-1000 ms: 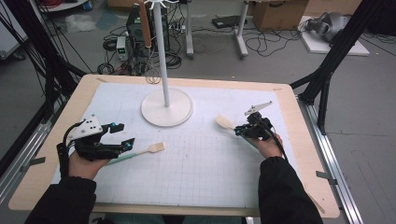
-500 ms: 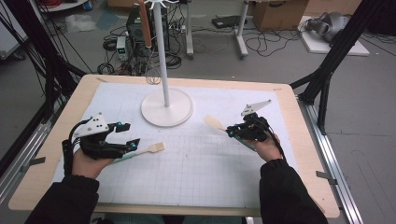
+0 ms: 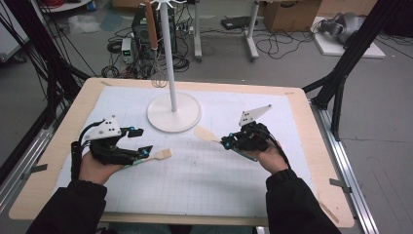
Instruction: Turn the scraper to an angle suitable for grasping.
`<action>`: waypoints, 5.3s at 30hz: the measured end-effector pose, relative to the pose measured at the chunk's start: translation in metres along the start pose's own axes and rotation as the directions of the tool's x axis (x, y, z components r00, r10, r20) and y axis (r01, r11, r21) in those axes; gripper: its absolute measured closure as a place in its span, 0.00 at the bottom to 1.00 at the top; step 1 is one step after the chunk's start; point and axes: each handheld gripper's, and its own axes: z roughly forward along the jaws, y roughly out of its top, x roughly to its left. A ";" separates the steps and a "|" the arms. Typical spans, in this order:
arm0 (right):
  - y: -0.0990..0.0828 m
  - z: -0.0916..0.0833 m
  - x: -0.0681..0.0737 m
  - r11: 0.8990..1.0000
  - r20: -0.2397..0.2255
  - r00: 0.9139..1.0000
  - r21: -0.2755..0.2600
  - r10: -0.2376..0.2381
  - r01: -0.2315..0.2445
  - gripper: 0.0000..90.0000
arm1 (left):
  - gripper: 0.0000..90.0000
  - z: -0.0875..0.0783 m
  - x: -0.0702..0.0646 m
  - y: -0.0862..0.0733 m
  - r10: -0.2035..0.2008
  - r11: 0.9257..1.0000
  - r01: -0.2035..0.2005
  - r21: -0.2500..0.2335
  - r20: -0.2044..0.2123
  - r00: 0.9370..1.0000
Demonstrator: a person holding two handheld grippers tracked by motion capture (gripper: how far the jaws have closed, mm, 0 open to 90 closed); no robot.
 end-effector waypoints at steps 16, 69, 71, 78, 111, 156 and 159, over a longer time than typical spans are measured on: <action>0.027 0.019 0.031 0.994 -0.113 0.988 0.000 -0.105 0.106 0.90 | 0.36 0.016 -0.009 0.017 0.051 0.998 -0.054 0.027 0.102 0.993; 0.061 0.051 0.069 0.964 -0.277 0.931 0.046 -0.239 0.262 0.90 | 0.44 0.052 -0.035 0.017 0.113 0.967 -0.186 0.176 0.359 0.926; 0.061 0.052 0.070 0.964 -0.281 0.930 0.047 -0.237 0.260 0.90 | 0.45 0.053 -0.036 0.017 0.116 0.966 -0.190 0.177 0.362 0.925; 0.061 0.054 0.071 0.961 -0.288 0.925 0.047 -0.248 0.273 0.90 | 0.53 0.053 -0.036 0.016 0.119 0.963 -0.196 0.185 0.364 0.924; 0.060 0.058 0.071 0.956 -0.303 0.916 0.050 -0.263 0.290 0.88 | 0.59 0.049 -0.038 0.014 0.146 0.957 -0.229 0.180 0.383 0.912; 0.038 0.055 0.056 0.975 -0.254 0.943 0.002 -0.216 0.224 0.73 | 0.59 0.020 -0.020 0.010 0.115 0.980 -0.164 0.114 0.348 0.931; 0.039 0.055 0.056 0.972 -0.246 0.942 -0.003 -0.229 0.236 0.77 | 0.59 0.019 -0.017 0.011 0.108 0.982 -0.154 0.107 0.345 0.932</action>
